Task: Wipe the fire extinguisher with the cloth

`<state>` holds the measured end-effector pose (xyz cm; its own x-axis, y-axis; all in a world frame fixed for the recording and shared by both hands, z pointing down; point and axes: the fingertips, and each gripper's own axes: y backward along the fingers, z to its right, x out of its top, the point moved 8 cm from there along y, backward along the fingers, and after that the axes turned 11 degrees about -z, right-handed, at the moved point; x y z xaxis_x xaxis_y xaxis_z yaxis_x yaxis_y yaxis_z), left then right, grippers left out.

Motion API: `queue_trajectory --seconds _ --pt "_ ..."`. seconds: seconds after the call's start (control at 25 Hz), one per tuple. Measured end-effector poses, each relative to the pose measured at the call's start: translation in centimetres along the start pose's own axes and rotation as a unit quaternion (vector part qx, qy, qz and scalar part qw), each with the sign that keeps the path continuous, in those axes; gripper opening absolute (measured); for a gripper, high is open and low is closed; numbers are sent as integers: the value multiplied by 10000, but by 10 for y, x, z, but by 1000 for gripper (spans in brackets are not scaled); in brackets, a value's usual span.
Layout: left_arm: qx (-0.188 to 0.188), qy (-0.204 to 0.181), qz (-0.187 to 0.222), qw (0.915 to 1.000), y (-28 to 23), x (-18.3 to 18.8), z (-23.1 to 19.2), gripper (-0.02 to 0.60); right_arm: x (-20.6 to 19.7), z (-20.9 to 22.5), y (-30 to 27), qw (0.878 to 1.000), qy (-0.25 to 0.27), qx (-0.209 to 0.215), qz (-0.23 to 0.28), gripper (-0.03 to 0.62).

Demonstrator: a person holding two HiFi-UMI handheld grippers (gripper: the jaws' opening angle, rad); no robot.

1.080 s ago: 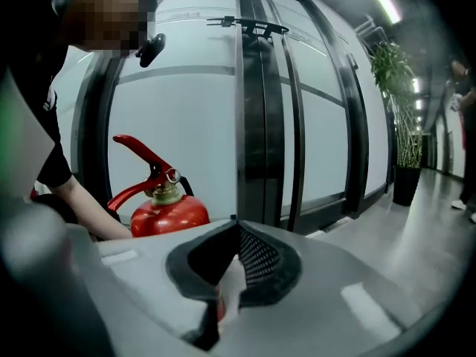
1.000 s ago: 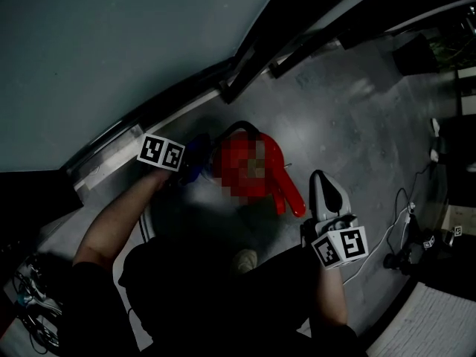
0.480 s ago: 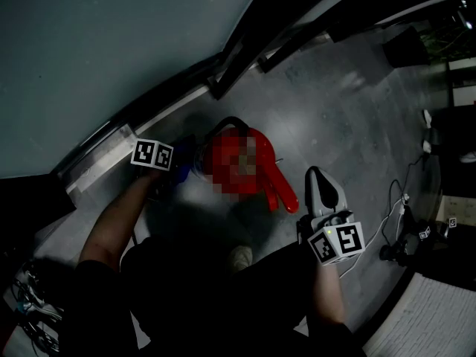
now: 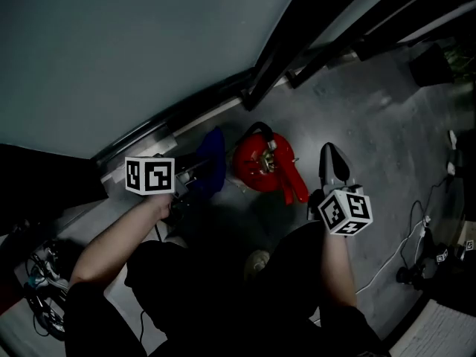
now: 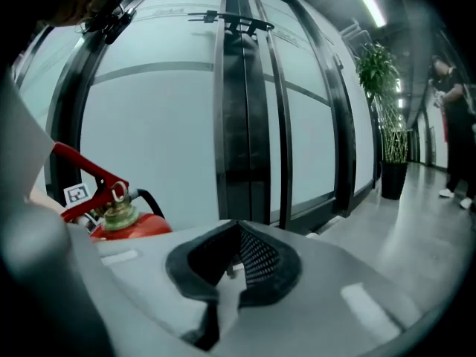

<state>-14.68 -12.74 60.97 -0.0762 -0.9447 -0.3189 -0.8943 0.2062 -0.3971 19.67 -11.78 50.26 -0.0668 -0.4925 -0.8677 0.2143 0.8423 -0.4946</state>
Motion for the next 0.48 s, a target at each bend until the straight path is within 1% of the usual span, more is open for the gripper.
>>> queue_trajectory --seconds 0.12,0.2,0.28,0.4,0.48 --pt "-507 -254 308 9979 24 2 71 126 1 -1 -20 9999 -93 82 54 3" --pt "-615 -367 499 9962 33 1 98 126 -3 -5 -37 9999 7 154 -38 3" --pt "-578 -300 576 9962 31 -3 105 126 -7 -8 -52 9996 121 212 -152 3" --pt "-523 132 358 9979 17 -20 94 126 -11 -13 -61 9992 169 297 -213 3" --pt "-548 393 222 9975 10 -27 87 126 -15 -17 -61 9987 40 382 -325 3"
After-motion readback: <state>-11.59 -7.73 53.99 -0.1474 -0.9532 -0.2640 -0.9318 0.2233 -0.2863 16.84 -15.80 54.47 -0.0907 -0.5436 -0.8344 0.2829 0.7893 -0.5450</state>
